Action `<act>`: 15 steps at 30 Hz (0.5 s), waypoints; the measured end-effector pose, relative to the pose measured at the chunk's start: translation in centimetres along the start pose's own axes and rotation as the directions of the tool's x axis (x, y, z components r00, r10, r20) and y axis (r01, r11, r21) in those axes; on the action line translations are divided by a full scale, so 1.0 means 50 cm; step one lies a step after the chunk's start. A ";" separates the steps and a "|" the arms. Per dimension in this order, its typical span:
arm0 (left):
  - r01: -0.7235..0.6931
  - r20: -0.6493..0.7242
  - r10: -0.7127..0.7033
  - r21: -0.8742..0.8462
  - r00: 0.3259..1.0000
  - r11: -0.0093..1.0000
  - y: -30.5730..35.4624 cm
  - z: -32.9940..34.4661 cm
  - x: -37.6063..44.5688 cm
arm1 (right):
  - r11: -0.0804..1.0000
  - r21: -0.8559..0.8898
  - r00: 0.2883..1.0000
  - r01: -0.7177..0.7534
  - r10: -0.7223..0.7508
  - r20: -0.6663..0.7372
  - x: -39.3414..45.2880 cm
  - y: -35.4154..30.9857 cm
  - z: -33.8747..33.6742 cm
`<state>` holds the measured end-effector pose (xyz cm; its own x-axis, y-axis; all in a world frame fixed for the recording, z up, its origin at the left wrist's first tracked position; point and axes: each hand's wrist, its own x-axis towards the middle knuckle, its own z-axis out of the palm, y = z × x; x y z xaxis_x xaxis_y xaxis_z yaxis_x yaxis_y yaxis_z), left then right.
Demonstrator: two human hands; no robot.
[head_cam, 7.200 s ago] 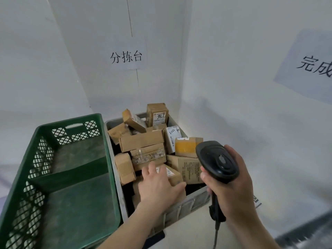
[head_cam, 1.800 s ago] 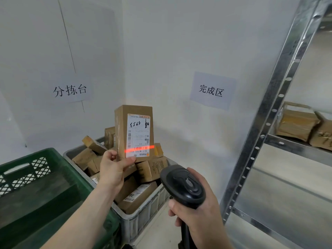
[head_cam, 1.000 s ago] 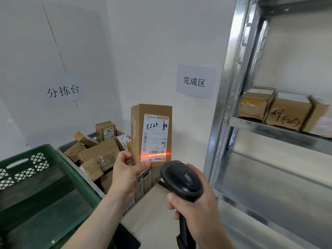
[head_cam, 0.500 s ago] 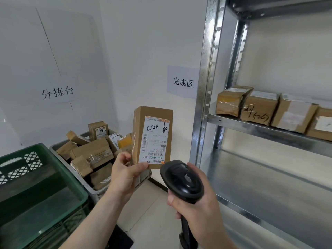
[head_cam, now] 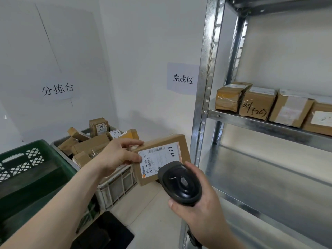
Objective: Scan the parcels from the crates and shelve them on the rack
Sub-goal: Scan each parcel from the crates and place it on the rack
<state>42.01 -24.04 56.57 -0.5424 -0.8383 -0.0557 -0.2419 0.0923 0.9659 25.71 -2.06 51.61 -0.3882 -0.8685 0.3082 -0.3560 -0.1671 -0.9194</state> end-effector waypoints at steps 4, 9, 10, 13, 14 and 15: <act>0.005 0.084 -0.004 -0.014 0.996 1.000 -0.008 -0.011 0.020 | 1.000 -0.025 0.998 -0.015 0.013 -0.065 -0.002 -0.003 0.026; -0.010 0.139 0.008 0.009 0.990 1.000 -0.016 -0.030 0.024 | 0.998 -0.039 0.990 -0.043 0.037 -0.136 -0.002 -0.020 0.065; -0.011 0.145 0.010 0.007 0.989 1.000 -0.018 -0.035 0.027 | 0.999 -0.032 0.987 -0.043 0.038 -0.158 -0.002 -0.023 0.072; -0.033 0.170 0.028 0.024 0.985 0.999 -0.024 -0.050 0.034 | 0.998 -0.007 0.981 -0.058 0.056 -0.186 -0.004 -0.028 0.091; -0.031 0.173 0.027 0.024 0.985 0.999 -0.025 -0.053 0.036 | 0.998 -0.010 0.979 -0.068 0.065 -0.193 -0.005 -0.026 0.095; -0.029 0.172 0.025 0.019 0.985 0.999 -0.028 -0.054 0.039 | 0.997 -0.013 0.977 -0.075 0.071 -0.201 -0.006 -0.025 0.099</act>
<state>43.48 -27.25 55.78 -0.6786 -0.7308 -0.0737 -0.2408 0.1266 0.9623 30.48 -3.90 51.44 -0.5755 -0.7665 0.2850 -0.3367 -0.0955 -0.9368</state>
